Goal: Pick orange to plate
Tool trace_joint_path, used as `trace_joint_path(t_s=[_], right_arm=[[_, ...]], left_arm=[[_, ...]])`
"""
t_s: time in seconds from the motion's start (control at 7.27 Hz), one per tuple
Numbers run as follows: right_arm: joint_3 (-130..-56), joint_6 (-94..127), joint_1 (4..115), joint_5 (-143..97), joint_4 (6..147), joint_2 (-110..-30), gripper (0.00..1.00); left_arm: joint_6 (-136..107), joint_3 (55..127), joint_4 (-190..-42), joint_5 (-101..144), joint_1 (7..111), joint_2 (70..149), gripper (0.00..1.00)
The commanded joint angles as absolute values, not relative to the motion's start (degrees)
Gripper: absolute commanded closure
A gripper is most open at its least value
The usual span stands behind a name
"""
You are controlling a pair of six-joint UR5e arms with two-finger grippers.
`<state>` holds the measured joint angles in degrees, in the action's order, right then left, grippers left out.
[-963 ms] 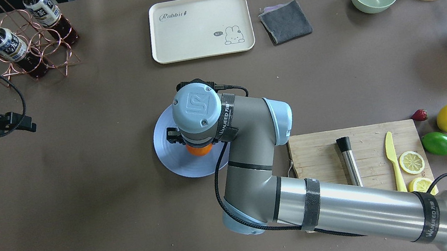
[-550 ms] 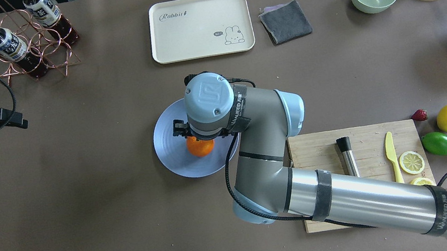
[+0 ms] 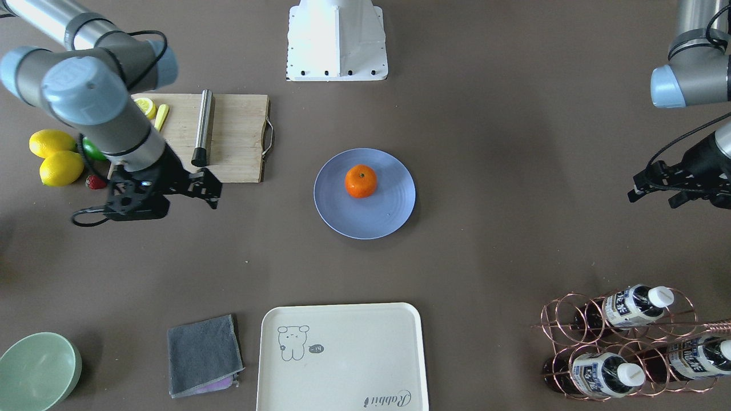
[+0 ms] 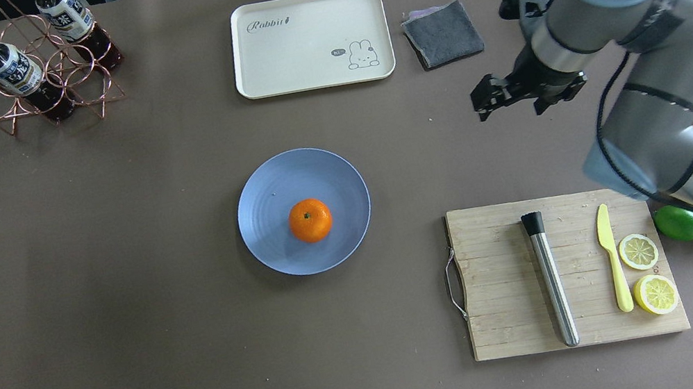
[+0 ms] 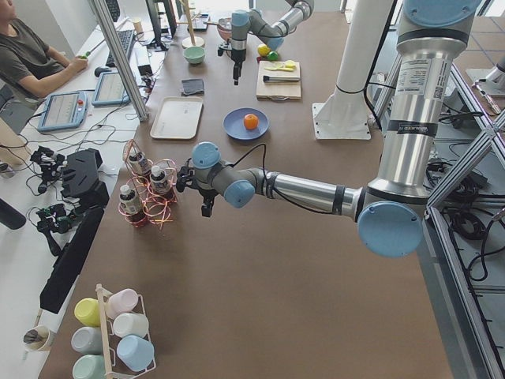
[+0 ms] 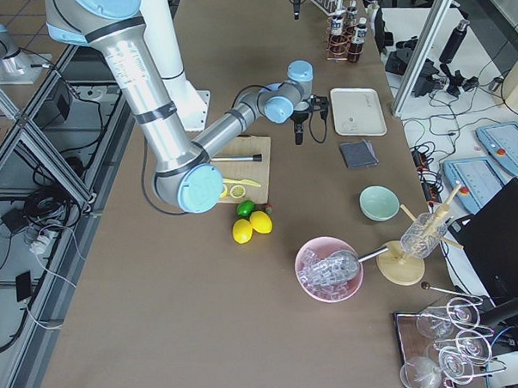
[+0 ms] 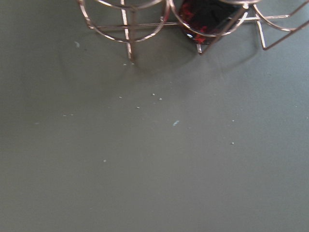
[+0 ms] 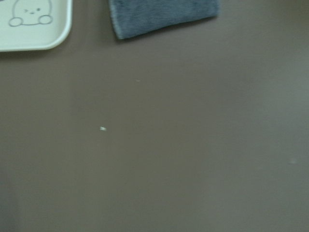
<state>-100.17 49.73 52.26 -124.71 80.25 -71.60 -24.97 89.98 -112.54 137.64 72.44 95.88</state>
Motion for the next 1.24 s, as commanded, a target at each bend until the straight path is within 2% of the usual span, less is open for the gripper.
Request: trace_joint_path(t_s=[0.0,0.28,0.55,1.1], right_arm=[[-101.0,21.1,68.4,-133.2,80.6,-86.3,0.0],[-95.1,1.5,79.4,-136.7,80.6,-92.8,0.0],[-88.7,-9.0,86.5,-136.8,80.6,-93.2,0.0],[-91.0,-9.4,89.4,-135.8,87.4,-90.2,0.0]], left_arm=[[-10.4,89.7,-107.1,140.7,80.0,91.6,0.03],[-7.8,89.2,-107.1,140.7,82.3,88.2,0.03],[-7.8,89.4,-107.7,139.2,82.6,83.8,0.03],[-7.5,89.5,-107.5,134.2,82.4,84.3,0.03]])
